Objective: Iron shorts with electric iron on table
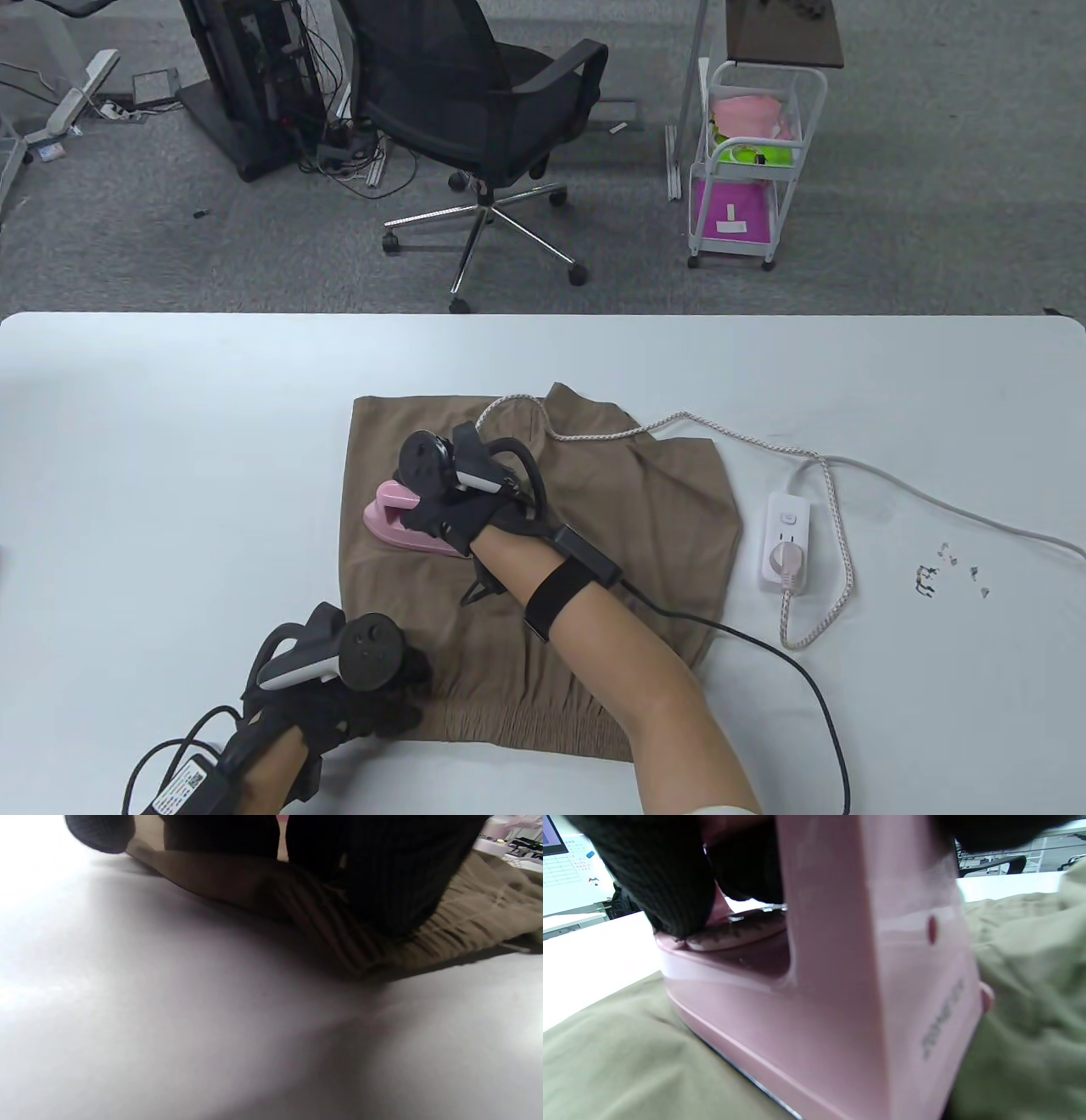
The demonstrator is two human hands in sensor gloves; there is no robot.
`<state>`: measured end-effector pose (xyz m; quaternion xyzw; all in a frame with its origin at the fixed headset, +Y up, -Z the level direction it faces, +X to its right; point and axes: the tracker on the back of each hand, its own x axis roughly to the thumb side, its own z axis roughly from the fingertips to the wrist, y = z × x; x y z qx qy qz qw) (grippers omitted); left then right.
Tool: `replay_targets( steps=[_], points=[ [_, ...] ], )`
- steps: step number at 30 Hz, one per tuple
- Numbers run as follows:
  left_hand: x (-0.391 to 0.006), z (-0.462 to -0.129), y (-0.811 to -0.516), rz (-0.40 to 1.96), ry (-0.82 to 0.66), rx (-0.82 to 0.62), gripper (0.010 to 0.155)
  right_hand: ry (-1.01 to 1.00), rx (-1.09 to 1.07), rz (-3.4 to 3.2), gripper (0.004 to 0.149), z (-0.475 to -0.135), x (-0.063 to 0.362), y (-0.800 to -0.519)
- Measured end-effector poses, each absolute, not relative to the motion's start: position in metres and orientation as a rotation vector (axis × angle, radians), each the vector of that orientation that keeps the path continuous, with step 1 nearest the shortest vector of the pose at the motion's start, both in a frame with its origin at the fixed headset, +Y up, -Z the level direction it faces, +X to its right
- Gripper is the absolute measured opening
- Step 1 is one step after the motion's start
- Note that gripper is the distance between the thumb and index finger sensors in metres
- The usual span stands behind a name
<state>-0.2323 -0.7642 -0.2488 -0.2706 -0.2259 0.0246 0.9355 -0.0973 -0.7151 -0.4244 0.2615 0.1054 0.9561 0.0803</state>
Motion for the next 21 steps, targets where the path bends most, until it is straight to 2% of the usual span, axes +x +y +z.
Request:
replay_targets(
  steps=[13,21],
  points=[
    [-0.231,-0.248,-0.764,0.045,-0.47,-0.55,0.065,0.345,0.707,2.895,0.055,-0.411,-0.032,-0.713],
    [-0.231,-0.248,-0.764,0.041,-0.475,-0.548,0.065,0.319,0.713,2.892,0.055,-0.406,-0.027,-0.714]
  ],
)
